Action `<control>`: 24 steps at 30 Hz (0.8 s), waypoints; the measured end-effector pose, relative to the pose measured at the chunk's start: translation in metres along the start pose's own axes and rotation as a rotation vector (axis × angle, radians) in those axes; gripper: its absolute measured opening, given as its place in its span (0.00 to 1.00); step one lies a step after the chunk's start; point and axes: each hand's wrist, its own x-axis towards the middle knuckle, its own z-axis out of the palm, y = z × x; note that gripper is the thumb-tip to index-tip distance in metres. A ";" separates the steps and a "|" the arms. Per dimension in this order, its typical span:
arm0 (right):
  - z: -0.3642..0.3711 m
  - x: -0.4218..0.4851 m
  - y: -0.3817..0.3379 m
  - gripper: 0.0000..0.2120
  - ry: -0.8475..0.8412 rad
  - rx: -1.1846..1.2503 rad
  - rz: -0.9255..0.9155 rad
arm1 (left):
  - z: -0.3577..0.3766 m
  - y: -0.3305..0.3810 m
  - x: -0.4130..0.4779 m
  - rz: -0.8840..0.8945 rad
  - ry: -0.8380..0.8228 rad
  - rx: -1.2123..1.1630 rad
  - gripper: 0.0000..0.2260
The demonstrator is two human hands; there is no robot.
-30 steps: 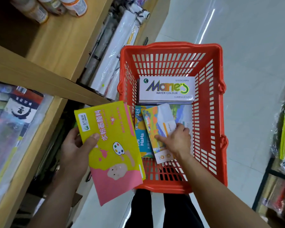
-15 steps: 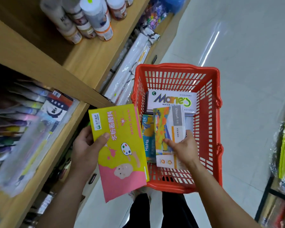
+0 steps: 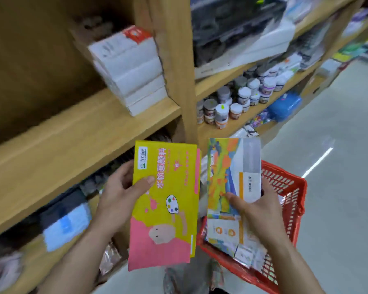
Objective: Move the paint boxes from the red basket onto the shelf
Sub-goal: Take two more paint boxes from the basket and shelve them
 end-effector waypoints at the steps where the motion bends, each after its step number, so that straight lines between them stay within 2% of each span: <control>1: 0.009 -0.005 -0.017 0.26 -0.033 0.002 -0.036 | -0.016 0.014 -0.010 0.030 0.037 -0.005 0.12; 7: 0.070 -0.023 -0.105 0.18 -0.216 -0.016 -0.215 | -0.115 0.065 -0.033 0.085 0.343 -0.110 0.09; 9: 0.096 -0.022 -0.131 0.17 -0.314 -0.037 -0.256 | -0.146 0.066 -0.022 0.085 0.441 -0.098 0.05; 13: 0.164 -0.013 -0.178 0.13 -0.494 -0.106 -0.346 | -0.203 0.053 0.013 0.072 0.574 -0.049 0.05; 17: 0.236 0.008 -0.202 0.10 -0.503 -0.122 -0.355 | -0.243 0.038 0.040 0.005 0.655 -0.058 0.07; 19: 0.261 0.023 -0.210 0.06 -0.490 -0.139 -0.342 | -0.253 0.035 0.048 -0.061 0.637 -0.019 0.15; 21: 0.279 0.036 -0.217 0.07 -0.491 -0.167 -0.330 | -0.256 0.033 0.042 -0.092 0.524 0.035 0.24; 24: 0.297 0.053 -0.223 0.10 -0.453 -0.323 -0.327 | -0.248 0.021 0.008 -0.016 0.390 0.270 0.40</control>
